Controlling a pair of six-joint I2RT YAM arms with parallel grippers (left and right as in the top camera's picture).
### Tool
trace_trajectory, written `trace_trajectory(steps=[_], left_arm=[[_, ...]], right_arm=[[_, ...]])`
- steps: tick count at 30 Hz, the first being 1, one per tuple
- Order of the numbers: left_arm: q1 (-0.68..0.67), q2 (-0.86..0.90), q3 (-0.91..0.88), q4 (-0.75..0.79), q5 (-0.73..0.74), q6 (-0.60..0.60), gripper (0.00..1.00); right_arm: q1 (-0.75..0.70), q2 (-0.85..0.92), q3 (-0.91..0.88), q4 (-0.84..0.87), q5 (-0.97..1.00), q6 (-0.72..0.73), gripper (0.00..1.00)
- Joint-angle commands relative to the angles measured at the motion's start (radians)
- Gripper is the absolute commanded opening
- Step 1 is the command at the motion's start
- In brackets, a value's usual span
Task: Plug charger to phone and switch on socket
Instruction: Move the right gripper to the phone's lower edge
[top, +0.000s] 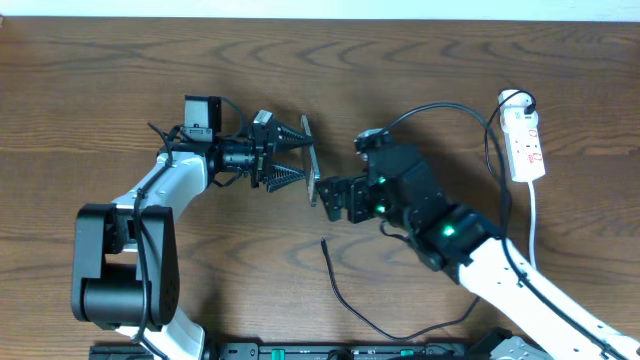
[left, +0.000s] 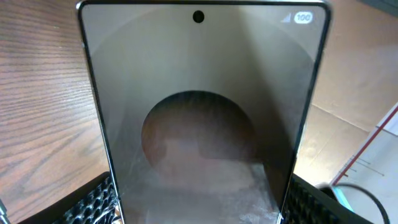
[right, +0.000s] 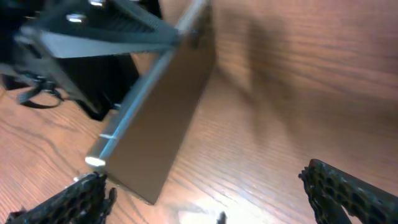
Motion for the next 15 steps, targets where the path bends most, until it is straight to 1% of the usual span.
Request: trace_trajectory(steps=[1,9,11,15], left_arm=[[-0.003,0.005,0.000,0.004,0.040,0.013,0.69],[-0.003,0.005,0.000,0.004,0.039,0.014,0.69],[-0.003,0.005,0.000,0.004,0.039,0.014,0.69],[-0.003,0.005,0.000,0.004,0.039,0.013,0.69]], right_arm=[[0.108,-0.010,0.018,0.013,0.178,0.040,0.99],[0.322,0.006,0.018,0.027,0.520,0.191,0.99],[0.346,0.028,0.018,0.053,0.558,0.191,0.99],[0.353,0.069,0.018,0.097,0.567,0.190,0.99]])
